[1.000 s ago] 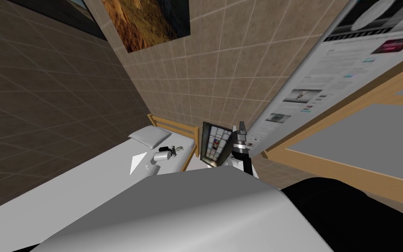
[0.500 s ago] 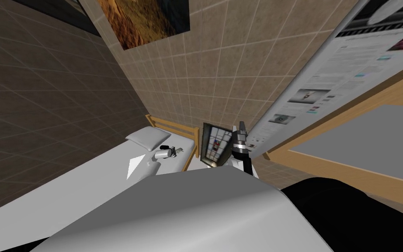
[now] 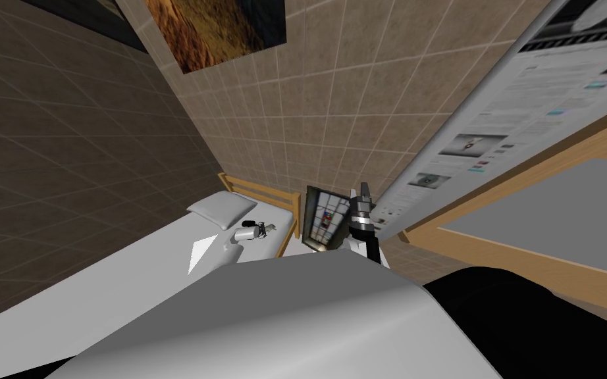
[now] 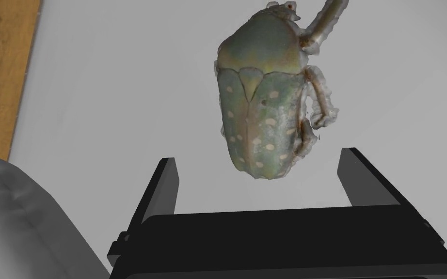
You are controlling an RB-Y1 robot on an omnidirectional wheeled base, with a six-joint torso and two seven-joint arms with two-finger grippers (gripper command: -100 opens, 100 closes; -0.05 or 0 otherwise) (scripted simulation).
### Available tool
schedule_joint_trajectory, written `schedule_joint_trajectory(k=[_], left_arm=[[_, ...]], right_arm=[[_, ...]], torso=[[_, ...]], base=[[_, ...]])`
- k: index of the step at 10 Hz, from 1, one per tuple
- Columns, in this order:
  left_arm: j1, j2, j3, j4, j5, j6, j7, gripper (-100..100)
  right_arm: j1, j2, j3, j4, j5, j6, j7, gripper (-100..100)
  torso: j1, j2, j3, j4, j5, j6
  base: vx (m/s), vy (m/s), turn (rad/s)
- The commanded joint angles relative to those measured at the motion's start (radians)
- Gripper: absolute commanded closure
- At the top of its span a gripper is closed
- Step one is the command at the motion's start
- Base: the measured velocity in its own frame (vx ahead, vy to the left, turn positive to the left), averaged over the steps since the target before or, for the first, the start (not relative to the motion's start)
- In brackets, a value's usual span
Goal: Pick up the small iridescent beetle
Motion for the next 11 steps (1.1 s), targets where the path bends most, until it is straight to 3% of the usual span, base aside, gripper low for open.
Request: schedule_joint_trajectory(k=[1,5,6,7,9,10,11], left_arm=[[0.000,0.000,0.000,0.000,0.000,0.000,0.000,100],[-0.001,0.000,0.000,-0.001,0.000,0.000,0.000,100],[-0.001,0.000,0.000,-0.001,0.000,0.000,0.000,0],[0.004,0.008,-0.002,-0.034,0.002,0.030,0.008,100],[0.004,0.018,-0.005,-0.067,0.007,0.062,0.016,100],[0.005,0.015,-0.004,-0.058,0.006,0.049,0.013,100],[0.005,0.016,-0.004,-0.059,0.006,0.053,0.013,0]], right_arm=[[0.000,0.000,0.000,0.000,0.000,0.000,0.000,0],[0.000,0.000,0.000,0.000,0.000,0.000,0.000,0],[0.000,0.000,0.000,0.000,0.000,0.000,0.000,0],[0.000,0.000,0.000,0.000,0.000,0.000,0.000,0],[0.000,0.000,0.000,0.000,0.000,0.000,0.000,0],[0.000,0.000,0.000,0.000,0.000,0.000,0.000,0],[0.000,0.000,0.000,0.000,0.000,0.000,0.000,0]], torso=[[0.000,0.000,0.000,0.000,0.000,0.000],[0.000,0.001,0.000,0.000,0.000,0.000],[0.000,0.001,0.001,0.000,0.000,0.000],[0.000,0.001,0.001,0.000,0.000,0.000],[0.000,0.005,0.002,0.000,0.000,0.000],[-0.001,0.005,0.003,0.000,0.000,0.000],[0.000,0.004,0.002,0.000,0.000,0.000]], base=[[0.000,0.000,0.000],[0.000,0.000,0.000],[0.000,0.000,0.000],[-0.032,-0.005,0.013],[-0.058,-0.012,0.009],[-0.027,-0.007,0.002],[-0.005,-0.001,0.000]])
